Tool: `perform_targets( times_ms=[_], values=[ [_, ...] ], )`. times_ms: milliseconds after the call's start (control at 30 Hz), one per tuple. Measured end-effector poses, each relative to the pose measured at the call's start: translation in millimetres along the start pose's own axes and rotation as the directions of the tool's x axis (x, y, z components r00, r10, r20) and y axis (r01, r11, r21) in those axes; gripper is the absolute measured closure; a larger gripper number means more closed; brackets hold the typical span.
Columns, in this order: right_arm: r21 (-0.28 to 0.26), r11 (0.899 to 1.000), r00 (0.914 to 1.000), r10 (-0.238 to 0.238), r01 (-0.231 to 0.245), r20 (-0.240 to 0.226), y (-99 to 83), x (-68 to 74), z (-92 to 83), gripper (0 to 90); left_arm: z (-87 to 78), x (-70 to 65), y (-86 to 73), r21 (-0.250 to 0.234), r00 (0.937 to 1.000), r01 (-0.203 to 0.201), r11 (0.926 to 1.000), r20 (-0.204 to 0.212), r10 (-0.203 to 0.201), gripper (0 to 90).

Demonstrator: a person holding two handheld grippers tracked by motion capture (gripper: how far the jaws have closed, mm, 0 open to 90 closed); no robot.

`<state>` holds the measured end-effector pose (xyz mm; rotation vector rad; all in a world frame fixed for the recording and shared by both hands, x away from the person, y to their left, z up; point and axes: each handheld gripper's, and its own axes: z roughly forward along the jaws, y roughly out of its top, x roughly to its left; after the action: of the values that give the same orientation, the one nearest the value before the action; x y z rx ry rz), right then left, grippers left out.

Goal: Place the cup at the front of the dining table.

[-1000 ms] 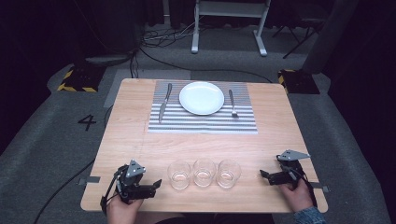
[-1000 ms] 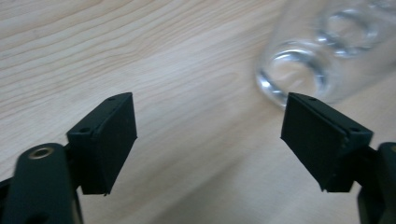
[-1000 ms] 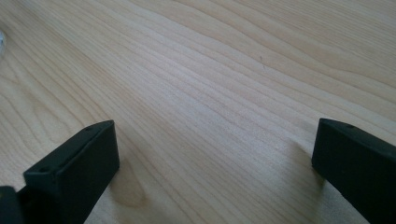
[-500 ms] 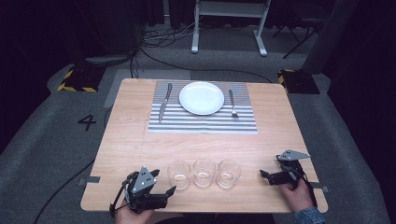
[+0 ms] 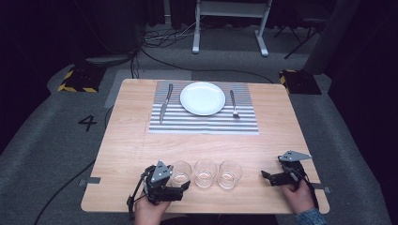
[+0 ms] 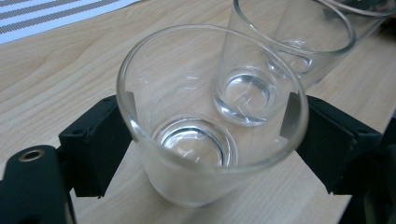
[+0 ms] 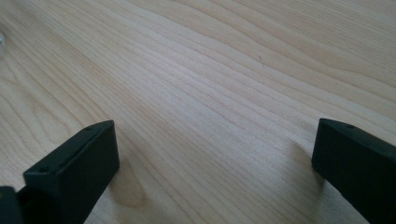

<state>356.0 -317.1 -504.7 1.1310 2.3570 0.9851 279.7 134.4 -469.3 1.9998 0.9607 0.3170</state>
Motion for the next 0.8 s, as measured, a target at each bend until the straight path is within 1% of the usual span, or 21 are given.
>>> perform_targets(
  times_ms=[33,67,133,200,300,367,433,500,600,633,667,700,733,767,800],
  values=[
    [0.0,1.0,1.0,0.001,-0.001,0.001,0.0,0.1,0.0,0.7,2.1,-1.1,0.2,-0.006,0.9999,-0.008,1.0,-0.013,0.008,16.0],
    [0.0,1.0,1.0,0.001,-0.001,0.002,-0.1,0.2,-0.1,0.7,3.4,-2.0,0.5,-0.002,0.9996,-0.016,0.9999,-0.021,0.016,16.5],
    [0.0,1.0,1.0,0.003,-0.003,0.003,-0.1,0.3,-0.1,0.7,6.8,-3.0,1.2,0.004,0.9992,-0.022,0.9997,-0.032,0.022,17.4],
    [0.0,1.0,1.0,0.004,-0.004,0.005,-0.2,0.5,-0.3,0.7,8.1,-4.0,1.7,0.025,0.9985,-0.035,0.9991,-0.042,0.036,17.8],
    [0.002,1.0,1.0,0.004,-0.004,0.007,-0.2,0.6,-0.4,0.8,7.8,-3.9,2.5,0.03,0.9977,-0.045,0.9986,-0.049,0.046,19.0],
    [0.001,1.0,1.0,0.005,-0.005,0.007,-0.3,0.7,-0.5,0.8,8.0,-4.9,3.3,0.035,0.998,-0.036,0.9987,-0.051,0.038,19.1],
    [0.002,1.0,1.0,0.007,-0.007,0.007,-0.2,0.9,-0.5,0.8,8.0,-4.4,4.2,0.041,0.9973,-0.047,0.998,-0.054,0.049,19.2],
    [0.003,1.0,0.9999,0.008,-0.008,0.006,-0.2,1.0,-0.7,0.8,8.9,-4.9,5.4,0.041,0.998,-0.033,0.9986,-0.053,0.035,19.3],
    [0.002,1.0,0.9999,0.007,-0.007,0.008,-0.3,1.0,-0.7,0.8,7.8,-3.8,8.6,0.067,0.9985,-0.027,0.9974,-0.046,0.03,19.4],
    [0.002,1.0,1.0,0.004,-0.004,0.008,-0.3,0.7,-0.6,0.8,7.9,-3.8,9.3,0.066,0.9989,-0.019,0.9976,-0.042,0.022,19.4],
    [0.002,1.0,0.9999,0.007,-0.007,0.007,-0.3,1.0,-0.7,0.8,6.6,-3.1,10.8,0.077,0.9988,-0.023,0.9968,-0.042,0.026,19.4],
    [0.002,1.0,0.9999,0.006,-0.006,0.008,-0.3,0.9,-0.7,0.8,5.8,-2.7,11.7,0.076,0.9985,-0.026,0.9968,-0.047,0.03,19.4],
    [0.002,1.0,1.0,0.004,-0.004,0.008,-0.4,0.7,-0.6,0.8,4.5,-2.3,12.8,0.082,0.9986,-0.025,0.9963,-0.044,0.029,19.4],
    [0.002,1.0,0.9999,0.005,-0.005,0.009,-0.4,0.8,-0.7,0.8,4.3,-2.1,13.1,0.074,0.9988,-0.021,0.9971,-0.044,0.024,19.4],
    [0.002,1.0,0.9999,0.007,-0.007,0.009,-0.4,1.0,-0.7,0.8,2.6,-1.3,14.7,0.083,0.9986,-0.019,0.9964,-0.047,0.023,19.4]
  ],
)
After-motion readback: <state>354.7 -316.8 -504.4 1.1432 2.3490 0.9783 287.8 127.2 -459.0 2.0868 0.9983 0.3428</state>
